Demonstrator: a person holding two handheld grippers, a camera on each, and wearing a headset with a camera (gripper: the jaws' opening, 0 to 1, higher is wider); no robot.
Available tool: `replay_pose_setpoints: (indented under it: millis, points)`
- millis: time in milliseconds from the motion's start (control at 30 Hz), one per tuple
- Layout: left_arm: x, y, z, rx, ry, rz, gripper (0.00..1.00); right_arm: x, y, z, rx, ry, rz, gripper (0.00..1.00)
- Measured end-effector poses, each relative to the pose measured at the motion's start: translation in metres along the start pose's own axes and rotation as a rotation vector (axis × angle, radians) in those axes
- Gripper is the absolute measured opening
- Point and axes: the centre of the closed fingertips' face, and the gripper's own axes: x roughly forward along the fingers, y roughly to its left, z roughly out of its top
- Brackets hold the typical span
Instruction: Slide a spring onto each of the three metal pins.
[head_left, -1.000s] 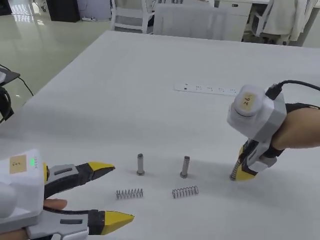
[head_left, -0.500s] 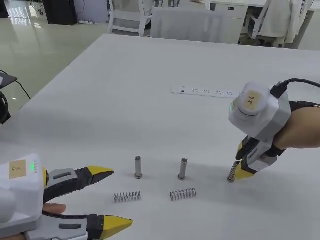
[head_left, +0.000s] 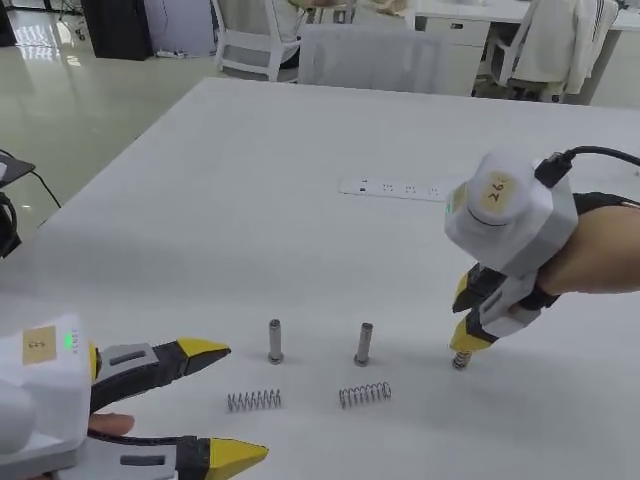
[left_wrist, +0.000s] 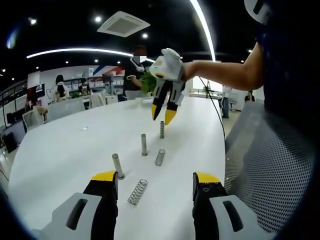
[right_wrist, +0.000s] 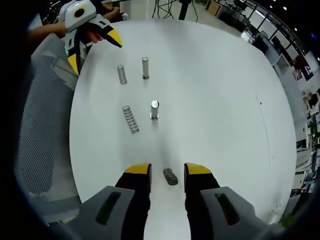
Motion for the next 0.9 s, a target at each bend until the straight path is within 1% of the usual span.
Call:
replay_pose_setpoints:
  millis: [100, 200, 300, 467, 733, 900]
  points:
    - [-0.001, -0.001, 0.001, 0.002, 0.001, 0.002, 0.55, 0.0, 0.006, 0.008, -0.022, -0.008, 0.007, 0.24]
    - [-0.001, -0.002, 0.002, 0.004, 0.001, 0.002, 0.55, 0.005, 0.012, 0.015, -0.046, -0.017, 0.029, 0.23]
    - [-0.001, -0.003, 0.003, 0.007, 0.001, 0.001, 0.55, 0.01, 0.02, 0.019, -0.074, -0.013, 0.042, 0.23]
    - [-0.001, -0.005, 0.003, 0.01, 0.003, 0.001, 0.55, 0.018, 0.031, 0.027, -0.099, -0.019, 0.071, 0.22]
    - [-0.001, -0.006, 0.003, 0.013, 0.006, 0.001, 0.54, 0.034, 0.045, 0.037, -0.121, -0.03, 0.117, 0.19]
    - [-0.001, -0.007, 0.002, 0.013, 0.009, 0.0, 0.54, 0.045, 0.051, 0.038, -0.128, -0.028, 0.146, 0.18]
